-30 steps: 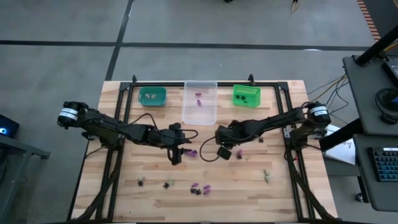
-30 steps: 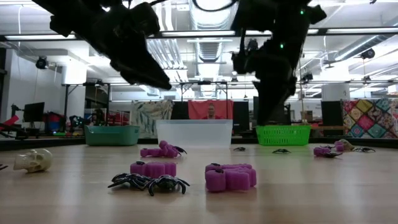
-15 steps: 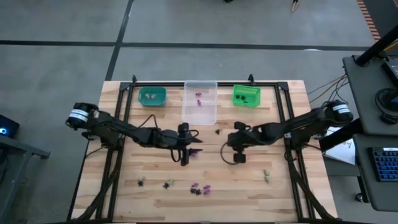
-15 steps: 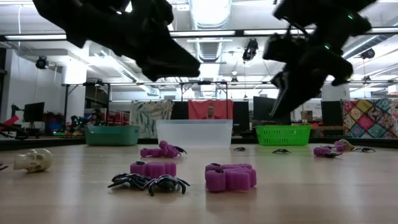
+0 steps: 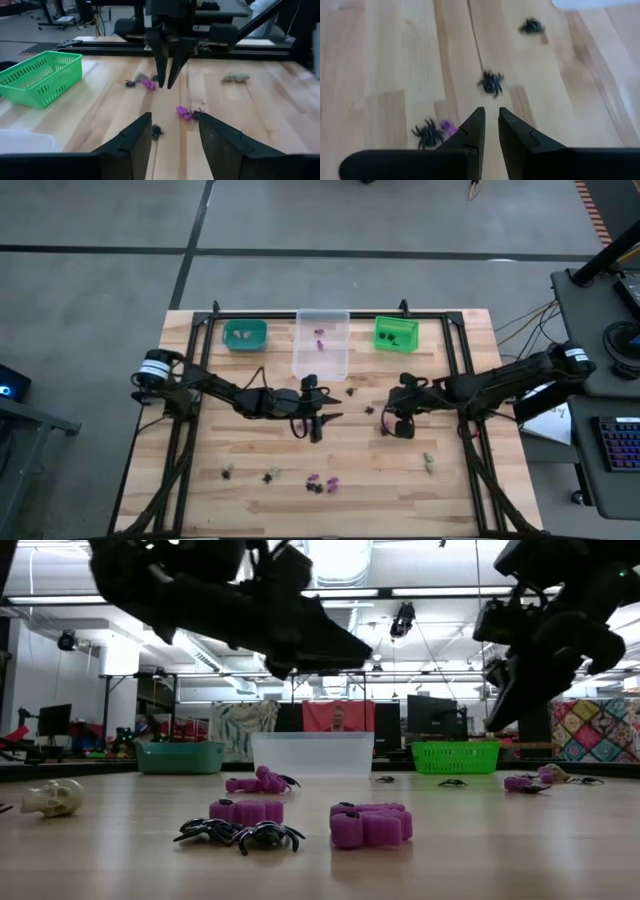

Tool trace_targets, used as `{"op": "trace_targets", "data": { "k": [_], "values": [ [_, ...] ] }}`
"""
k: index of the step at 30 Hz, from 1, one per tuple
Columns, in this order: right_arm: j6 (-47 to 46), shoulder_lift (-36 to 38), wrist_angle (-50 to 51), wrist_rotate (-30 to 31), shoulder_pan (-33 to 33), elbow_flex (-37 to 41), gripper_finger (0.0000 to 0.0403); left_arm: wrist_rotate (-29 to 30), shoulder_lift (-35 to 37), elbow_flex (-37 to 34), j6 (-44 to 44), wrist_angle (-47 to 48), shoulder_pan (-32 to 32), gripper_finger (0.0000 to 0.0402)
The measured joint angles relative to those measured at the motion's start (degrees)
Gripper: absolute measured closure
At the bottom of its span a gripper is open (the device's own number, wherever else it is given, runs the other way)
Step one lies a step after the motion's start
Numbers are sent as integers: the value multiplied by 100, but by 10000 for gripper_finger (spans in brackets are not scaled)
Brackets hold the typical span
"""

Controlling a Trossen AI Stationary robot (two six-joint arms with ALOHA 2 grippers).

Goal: Sort Halloween decoration
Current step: Put the black spider toy into the green bin

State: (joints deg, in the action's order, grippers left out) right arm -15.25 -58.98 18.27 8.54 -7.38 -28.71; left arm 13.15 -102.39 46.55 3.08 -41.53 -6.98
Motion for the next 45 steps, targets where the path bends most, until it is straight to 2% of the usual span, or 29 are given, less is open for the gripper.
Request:
{"op": "trace_targets", "data": {
  "k": [2,7,18,25,39,45],
  "values": [
    [-66,140,302,2,-2,8,360,-4,-212,208,-78,30,53,269],
    [-99,307,177,7,-1,102,360,-1,-600,501,-174,282,169,303],
    [-16,-254,-1191,70,0,393,360,-9,-1458,1192,-261,267,194,397],
    [-428,-976,-1444,857,2,435,360,-15,-1587,1265,-259,299,194,401],
    [-279,-2421,-2406,696,2,10,360,-17,-1562,1254,-303,604,194,401],
    [-58,-2618,-2363,455,0,-331,360,-20,-1562,1226,-303,1077,194,401]
  ]
}}
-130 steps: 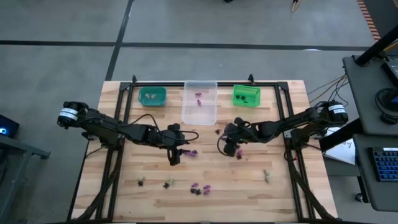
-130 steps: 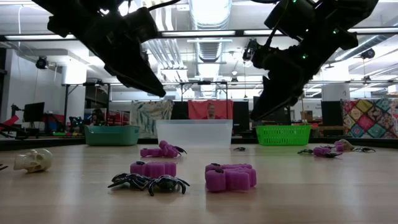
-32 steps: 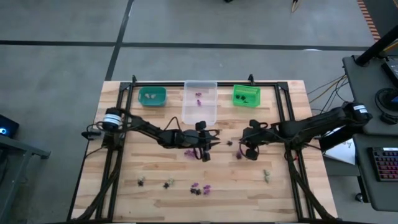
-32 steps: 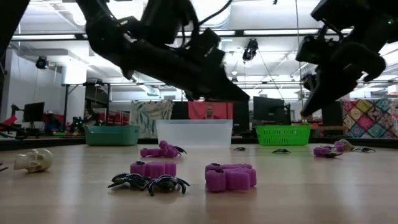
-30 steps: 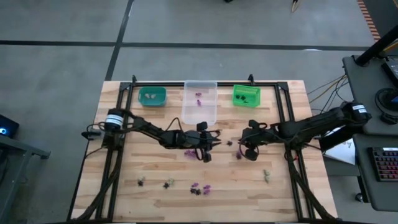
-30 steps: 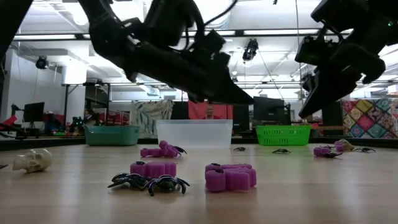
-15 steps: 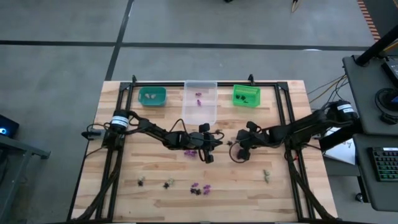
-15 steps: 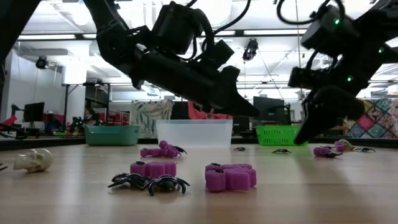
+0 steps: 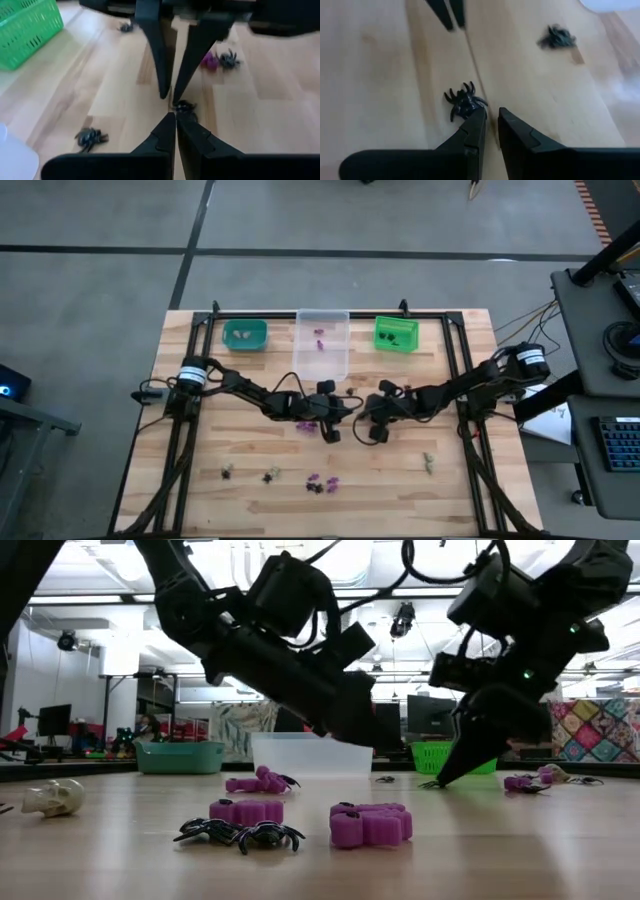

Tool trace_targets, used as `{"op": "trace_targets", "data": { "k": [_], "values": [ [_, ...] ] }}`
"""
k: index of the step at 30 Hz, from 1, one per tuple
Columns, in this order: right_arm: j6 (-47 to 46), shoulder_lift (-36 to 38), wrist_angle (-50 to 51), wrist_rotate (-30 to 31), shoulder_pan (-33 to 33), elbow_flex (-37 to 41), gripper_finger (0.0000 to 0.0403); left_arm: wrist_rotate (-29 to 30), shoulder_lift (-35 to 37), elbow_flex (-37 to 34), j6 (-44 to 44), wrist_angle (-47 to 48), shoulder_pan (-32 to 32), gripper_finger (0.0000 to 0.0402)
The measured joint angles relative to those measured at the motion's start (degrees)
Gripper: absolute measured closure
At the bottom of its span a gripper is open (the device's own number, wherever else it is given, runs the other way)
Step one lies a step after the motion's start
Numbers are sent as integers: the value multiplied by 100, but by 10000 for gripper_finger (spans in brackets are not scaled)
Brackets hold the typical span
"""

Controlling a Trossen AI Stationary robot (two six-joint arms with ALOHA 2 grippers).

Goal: Sort Halloween decoration
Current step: Put the black spider toy into the green bin

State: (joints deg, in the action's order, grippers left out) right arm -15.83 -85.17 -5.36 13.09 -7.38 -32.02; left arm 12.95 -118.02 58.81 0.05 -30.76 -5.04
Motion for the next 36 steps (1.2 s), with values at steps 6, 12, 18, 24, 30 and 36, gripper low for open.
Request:
{"op": "trace_targets", "data": {
  "k": [6,12,18,24,30,36],
  "values": [
    [37,193,113,-8,2,-60,360,-59,-31,23,1,-25,-4,402],
    [-93,504,438,-691,-2,-58,360,-349,-232,151,63,-120,-28,402],
    [27,540,543,-905,-104,-54,360,-349,-477,399,50,-163,-28,402],
    [385,352,271,-752,-144,-56,352,-299,-533,496,-25,-151,-28,402],
    [580,352,134,-492,-151,-56,298,93,-327,333,-85,-135,-28,402],
    [800,105,-215,-363,-151,-56,229,168,-184,267,-87,-135,-28,402]
  ]
}}
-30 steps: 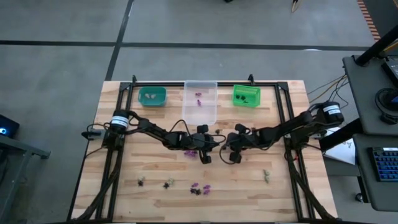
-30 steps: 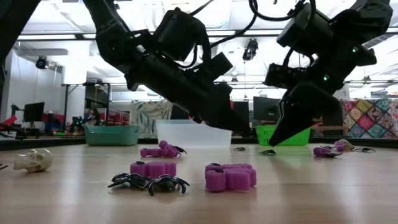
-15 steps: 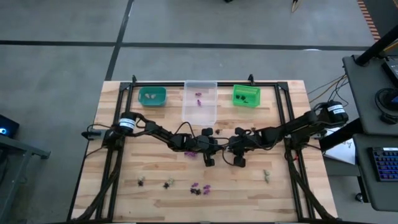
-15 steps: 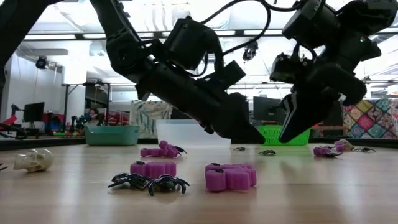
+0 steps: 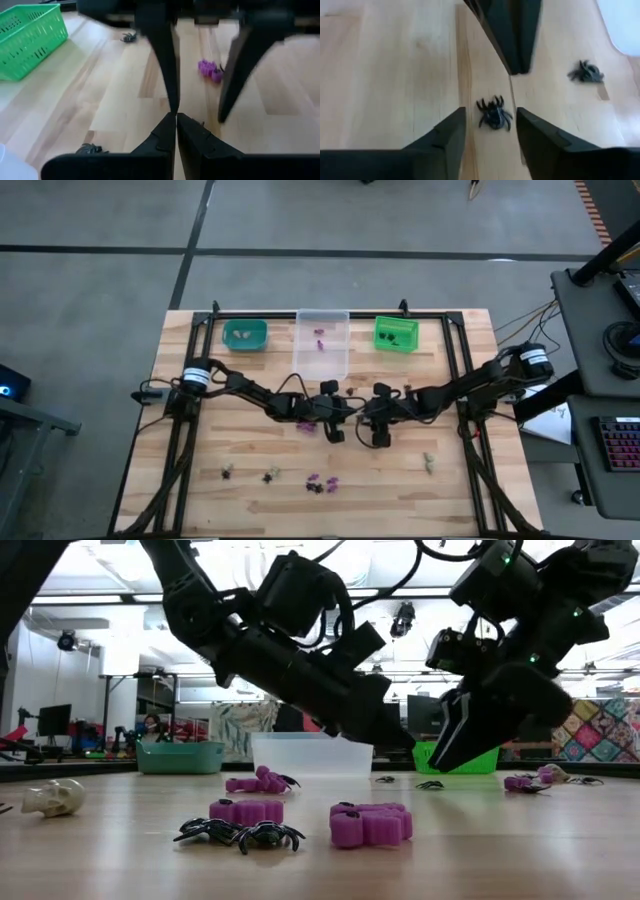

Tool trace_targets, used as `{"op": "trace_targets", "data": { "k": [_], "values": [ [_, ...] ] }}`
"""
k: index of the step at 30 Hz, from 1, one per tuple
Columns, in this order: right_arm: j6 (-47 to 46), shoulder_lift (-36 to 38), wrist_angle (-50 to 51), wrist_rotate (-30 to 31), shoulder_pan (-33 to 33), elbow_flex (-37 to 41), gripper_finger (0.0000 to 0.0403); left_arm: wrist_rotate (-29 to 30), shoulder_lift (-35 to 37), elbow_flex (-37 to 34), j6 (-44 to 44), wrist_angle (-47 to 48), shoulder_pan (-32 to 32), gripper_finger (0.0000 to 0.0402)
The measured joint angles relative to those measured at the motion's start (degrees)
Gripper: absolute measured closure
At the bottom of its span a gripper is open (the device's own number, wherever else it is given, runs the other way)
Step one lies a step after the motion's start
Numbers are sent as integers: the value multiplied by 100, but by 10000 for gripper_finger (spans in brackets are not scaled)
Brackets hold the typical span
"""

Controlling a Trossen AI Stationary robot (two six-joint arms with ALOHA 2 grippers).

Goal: Sort Halloween decoration
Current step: Put the black spider toy into the green bin

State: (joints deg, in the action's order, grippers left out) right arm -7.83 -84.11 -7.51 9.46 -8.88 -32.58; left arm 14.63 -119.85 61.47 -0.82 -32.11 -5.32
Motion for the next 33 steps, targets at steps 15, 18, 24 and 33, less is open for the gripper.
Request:
{"op": "trace_targets", "data": {
  "k": [15,18,24,33],
  "values": [
    [-134,-682,-318,158,122,-17,240,317,613,-24,-225,521,-9,401],
    [-132,-652,-372,216,134,-17,267,351,820,-23,-313,757,-9,401],
    [-116,-522,-477,325,150,6,311,463,1215,-24,-451,1304,-9,402],
    [-597,-249,-496,280,258,7,355,584,1615,-26,-514,1874,-9,402]
  ]
}}
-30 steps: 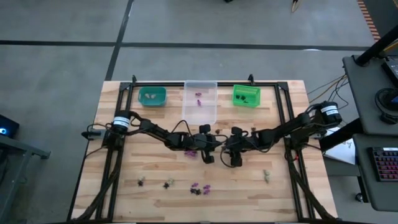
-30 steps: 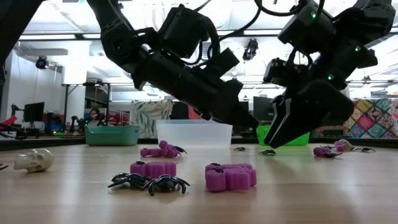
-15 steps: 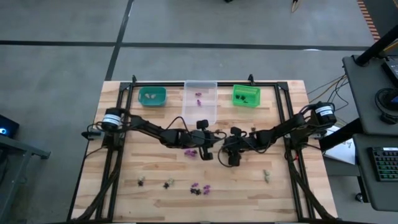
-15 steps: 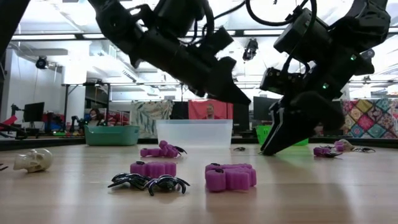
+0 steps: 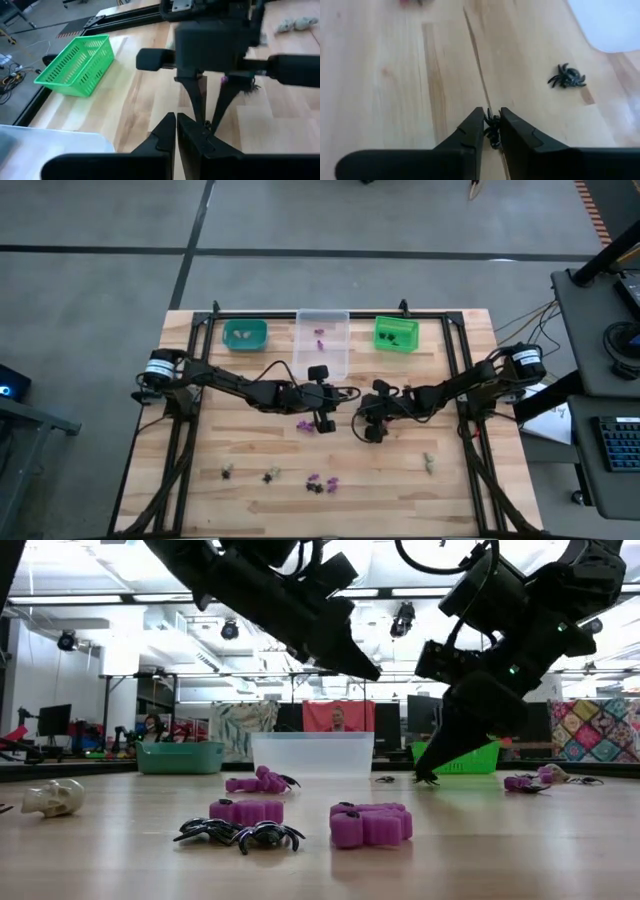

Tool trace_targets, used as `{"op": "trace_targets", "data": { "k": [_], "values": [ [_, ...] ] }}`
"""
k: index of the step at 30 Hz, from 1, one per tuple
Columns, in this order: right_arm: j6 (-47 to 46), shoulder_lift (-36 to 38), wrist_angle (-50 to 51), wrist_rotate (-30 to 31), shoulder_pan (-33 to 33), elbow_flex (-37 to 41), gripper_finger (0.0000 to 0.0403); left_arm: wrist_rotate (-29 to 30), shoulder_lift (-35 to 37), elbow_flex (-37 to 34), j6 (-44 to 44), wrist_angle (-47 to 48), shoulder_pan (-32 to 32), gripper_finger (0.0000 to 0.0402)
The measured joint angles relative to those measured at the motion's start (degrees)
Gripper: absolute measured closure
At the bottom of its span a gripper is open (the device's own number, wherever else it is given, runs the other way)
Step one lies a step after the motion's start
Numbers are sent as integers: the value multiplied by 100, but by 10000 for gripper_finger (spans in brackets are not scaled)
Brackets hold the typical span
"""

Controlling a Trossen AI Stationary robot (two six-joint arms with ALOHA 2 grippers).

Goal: Sort Halloween decoration
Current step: Put the black spider toy into the green bin

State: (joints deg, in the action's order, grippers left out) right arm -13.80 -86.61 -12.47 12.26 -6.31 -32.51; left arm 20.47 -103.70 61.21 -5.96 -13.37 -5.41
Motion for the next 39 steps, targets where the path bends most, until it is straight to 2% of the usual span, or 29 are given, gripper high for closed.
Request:
{"op": "trace_targets", "data": {
  "k": [4,8,13,18,24,29,34,39],
  "values": [
    [-344,204,-9,-253,152,0,368,-78,-3,-36,-123,180,-21,402],
    [-620,426,-3,-776,398,0,376,-457,-13,-117,-107,147,-22,402],
    [-530,623,300,-959,462,-2,387,-1038,-17,-347,-153,-43,-22,402],
    [-792,673,1033,-944,487,-2,393,-1211,-110,-652,8,-669,-27,402],
    [-927,669,1458,-929,425,-2,394,-1209,-518,-639,181,-1368,-22,402],
    [-930,669,1429,-920,420,-2,394,-1209,-1018,-388,367,-1442,-22,402],
    [-918,669,1368,-644,419,-2,394,-1204,-1548,-17,464,-1458,-22,402],
    [-871,669,1300,-493,419,-2,394,-1202,-1803,185,530,-1390,-22,402]
  ]
}}
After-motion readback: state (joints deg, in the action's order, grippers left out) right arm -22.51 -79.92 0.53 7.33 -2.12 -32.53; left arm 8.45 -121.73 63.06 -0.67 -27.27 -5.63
